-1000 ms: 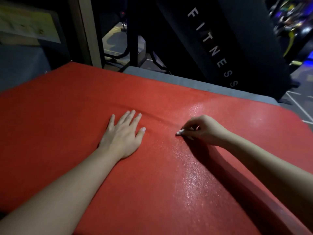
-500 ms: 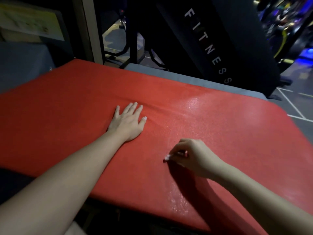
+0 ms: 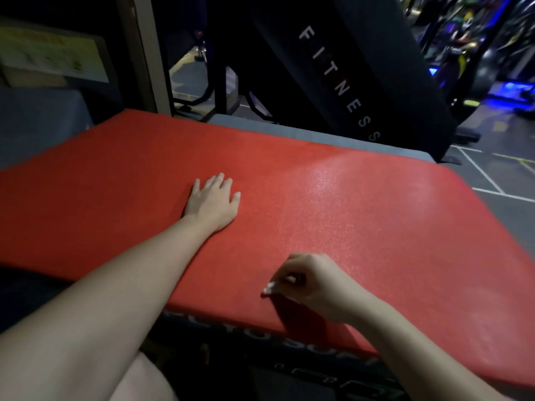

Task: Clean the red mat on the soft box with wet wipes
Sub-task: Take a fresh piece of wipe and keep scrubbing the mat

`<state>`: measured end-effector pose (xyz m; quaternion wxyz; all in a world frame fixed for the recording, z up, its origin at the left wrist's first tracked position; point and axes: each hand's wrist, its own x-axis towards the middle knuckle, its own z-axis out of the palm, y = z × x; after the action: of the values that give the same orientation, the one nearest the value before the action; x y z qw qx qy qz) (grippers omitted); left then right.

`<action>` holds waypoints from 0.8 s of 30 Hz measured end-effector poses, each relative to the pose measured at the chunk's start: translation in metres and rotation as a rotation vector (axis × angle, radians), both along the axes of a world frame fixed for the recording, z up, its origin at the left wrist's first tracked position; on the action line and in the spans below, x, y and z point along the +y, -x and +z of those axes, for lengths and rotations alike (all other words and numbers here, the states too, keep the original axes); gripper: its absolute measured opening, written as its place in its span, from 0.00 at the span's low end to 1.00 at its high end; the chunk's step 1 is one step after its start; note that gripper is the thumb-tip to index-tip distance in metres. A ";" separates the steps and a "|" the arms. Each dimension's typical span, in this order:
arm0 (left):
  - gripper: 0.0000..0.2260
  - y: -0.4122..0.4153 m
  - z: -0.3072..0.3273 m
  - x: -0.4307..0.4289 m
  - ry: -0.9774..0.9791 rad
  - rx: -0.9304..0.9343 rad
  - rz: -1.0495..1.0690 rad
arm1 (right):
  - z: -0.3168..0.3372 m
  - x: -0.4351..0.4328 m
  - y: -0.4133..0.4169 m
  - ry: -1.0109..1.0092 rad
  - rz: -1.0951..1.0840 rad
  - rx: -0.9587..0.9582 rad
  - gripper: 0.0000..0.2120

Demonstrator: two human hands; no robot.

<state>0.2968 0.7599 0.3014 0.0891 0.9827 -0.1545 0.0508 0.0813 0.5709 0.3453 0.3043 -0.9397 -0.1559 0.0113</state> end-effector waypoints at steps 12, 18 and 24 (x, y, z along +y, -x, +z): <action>0.24 0.081 0.013 0.053 -0.067 -0.005 -0.038 | -0.013 0.026 0.034 0.018 0.031 -0.169 0.09; 0.27 0.119 0.006 0.093 0.004 0.101 -0.176 | -0.035 0.025 0.055 0.230 0.010 -0.397 0.14; 0.34 0.146 0.008 0.111 -0.092 0.154 -0.233 | -0.036 0.029 0.071 0.425 -0.048 -0.210 0.44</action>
<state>0.1512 0.8707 0.3090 0.0609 0.9621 -0.2622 -0.0424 0.0104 0.6003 0.3094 0.0818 -0.9821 -0.1585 -0.0610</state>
